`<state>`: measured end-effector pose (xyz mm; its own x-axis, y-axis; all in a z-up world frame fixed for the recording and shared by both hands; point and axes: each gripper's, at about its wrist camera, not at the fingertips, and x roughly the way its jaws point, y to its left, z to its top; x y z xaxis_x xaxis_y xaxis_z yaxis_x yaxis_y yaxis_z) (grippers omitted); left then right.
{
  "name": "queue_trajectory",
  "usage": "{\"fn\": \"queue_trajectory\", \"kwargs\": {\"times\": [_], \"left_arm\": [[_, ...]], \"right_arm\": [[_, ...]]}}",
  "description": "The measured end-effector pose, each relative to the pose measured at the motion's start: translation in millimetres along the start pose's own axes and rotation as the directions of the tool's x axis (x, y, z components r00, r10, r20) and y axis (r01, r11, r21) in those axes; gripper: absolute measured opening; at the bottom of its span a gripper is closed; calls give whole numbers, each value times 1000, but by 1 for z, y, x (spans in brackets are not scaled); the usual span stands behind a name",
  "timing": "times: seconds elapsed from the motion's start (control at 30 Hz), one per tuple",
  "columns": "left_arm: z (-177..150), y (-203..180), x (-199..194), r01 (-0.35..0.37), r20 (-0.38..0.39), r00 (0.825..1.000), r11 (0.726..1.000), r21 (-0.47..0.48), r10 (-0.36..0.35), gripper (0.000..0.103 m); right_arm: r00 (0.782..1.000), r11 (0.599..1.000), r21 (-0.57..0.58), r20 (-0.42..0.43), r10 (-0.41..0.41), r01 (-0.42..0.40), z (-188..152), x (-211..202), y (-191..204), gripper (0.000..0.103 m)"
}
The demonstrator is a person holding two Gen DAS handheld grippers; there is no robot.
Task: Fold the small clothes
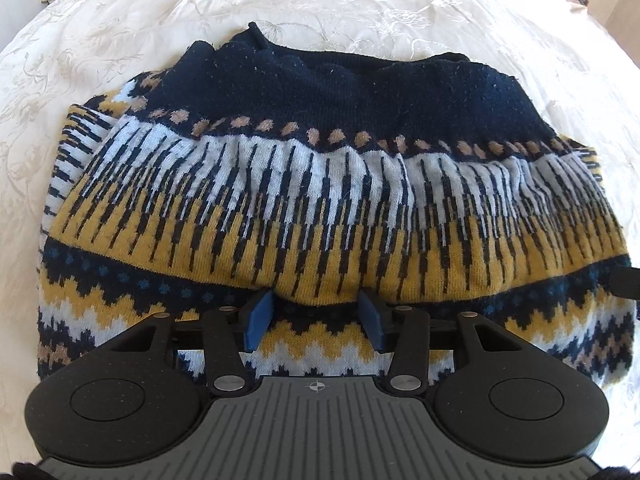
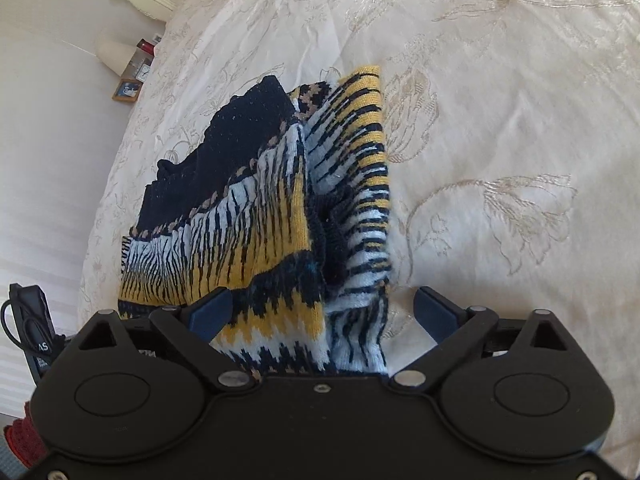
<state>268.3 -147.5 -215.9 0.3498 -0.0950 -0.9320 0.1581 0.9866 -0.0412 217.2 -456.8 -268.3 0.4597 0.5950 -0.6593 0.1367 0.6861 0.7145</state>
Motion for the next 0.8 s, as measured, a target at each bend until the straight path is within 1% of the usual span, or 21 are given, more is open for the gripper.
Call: {"fn": "queue_trajectory", "kwargs": {"times": [0.1, 0.17, 0.37, 0.5, 0.6, 0.7, 0.8], "left_arm": [[-1, 0, 0, 0, 1, 1000, 1000, -4, 0, 47], [-1, -1, -1, 2, -1, 1000, 1000, -9, -2, 47], [3, 0, -1, 23, -12, 1000, 1000, -18, -23, 49], [1, 3, 0, 43, -5, 999, 999, -32, -44, 51], [0, 7, -1, 58, -10, 998, 998, -35, -58, 50], [4, 13, -10, 81, -19, 996, 995, -65, -83, 49], [11, 16, -29, 100, 37, 995, 991, -85, -97, 49]], "right_arm": [[999, 999, 14, -5, 33, -33, 9, 10, 0, 103], [999, 999, 18, -10, 46, -46, 13, 16, 2, 103], [998, 998, 42, -43, 39, -37, 24, 32, 8, 103], [998, 994, 100, -42, 48, -43, 25, 32, 2, 103], [996, 989, 130, -53, 74, -66, 27, 32, -3, 103], [993, 985, 146, -67, 101, -90, 30, 33, -7, 103], [991, 986, 136, -79, 106, -95, 30, 33, -6, 103]]}}
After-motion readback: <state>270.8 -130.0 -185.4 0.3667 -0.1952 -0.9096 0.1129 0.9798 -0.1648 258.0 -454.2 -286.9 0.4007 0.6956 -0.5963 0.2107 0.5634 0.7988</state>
